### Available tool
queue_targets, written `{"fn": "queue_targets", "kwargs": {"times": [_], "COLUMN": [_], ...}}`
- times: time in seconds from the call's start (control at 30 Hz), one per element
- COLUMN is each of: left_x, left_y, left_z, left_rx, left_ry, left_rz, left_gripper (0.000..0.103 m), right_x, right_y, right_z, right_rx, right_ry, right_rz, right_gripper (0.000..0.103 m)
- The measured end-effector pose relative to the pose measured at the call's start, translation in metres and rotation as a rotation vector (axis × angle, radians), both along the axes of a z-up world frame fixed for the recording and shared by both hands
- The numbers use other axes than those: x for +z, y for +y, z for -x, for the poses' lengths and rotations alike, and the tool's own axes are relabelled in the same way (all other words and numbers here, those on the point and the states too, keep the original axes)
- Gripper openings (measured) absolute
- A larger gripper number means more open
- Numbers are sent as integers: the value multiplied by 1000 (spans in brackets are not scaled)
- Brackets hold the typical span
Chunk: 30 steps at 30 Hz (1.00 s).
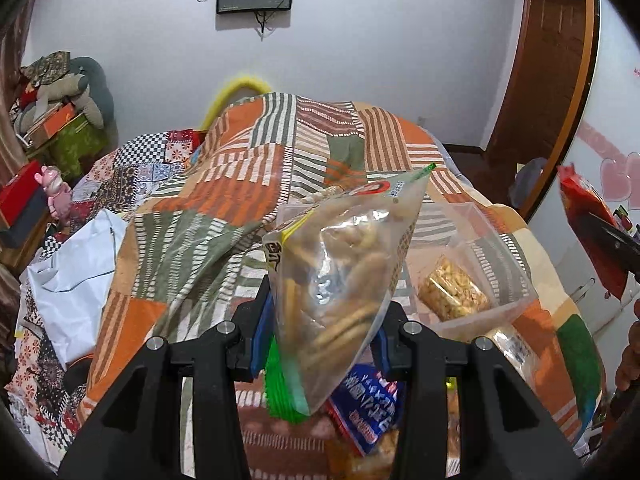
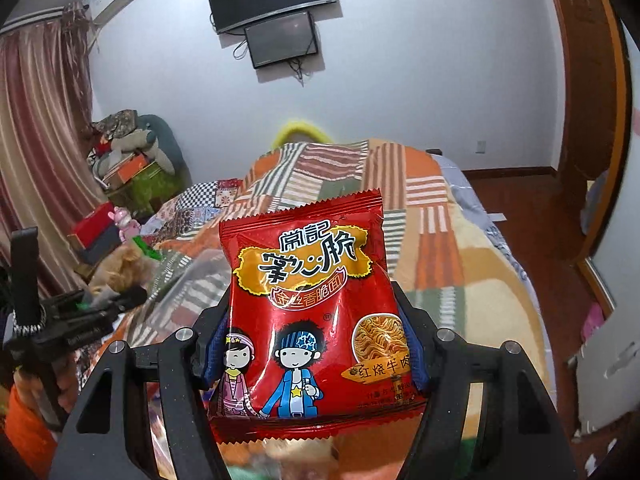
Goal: Organize snacks
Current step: 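Lift both bags over the clear box, lower them in and open both grippers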
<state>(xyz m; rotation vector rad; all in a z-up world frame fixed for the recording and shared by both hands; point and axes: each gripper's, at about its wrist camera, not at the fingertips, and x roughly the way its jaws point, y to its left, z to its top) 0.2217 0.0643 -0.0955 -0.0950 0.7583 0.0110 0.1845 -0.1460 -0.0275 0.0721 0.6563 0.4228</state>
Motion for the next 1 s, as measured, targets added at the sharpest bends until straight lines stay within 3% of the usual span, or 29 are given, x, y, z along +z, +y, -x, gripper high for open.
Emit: {"fn": "queue_targets", "kwargs": {"times": [0.53, 0.7, 1.0], "left_x": [-38, -44, -59], "left_y": [-7, -15, -12], "left_z": [-55, -60, -70], "left_rx": [-9, -32, -19], "left_ry": [101, 100, 161], "left_rz": [52, 8, 29], "left_gripper": [41, 42, 47], "right_x": [-37, -53, -68], "right_y": [54, 65, 75], "right_z": [-47, -57, -62], "right_rx": [91, 117, 153], "right_ry": [134, 208, 282], "right_rz": [62, 67, 91], "right_gripper": [65, 65, 67]}}
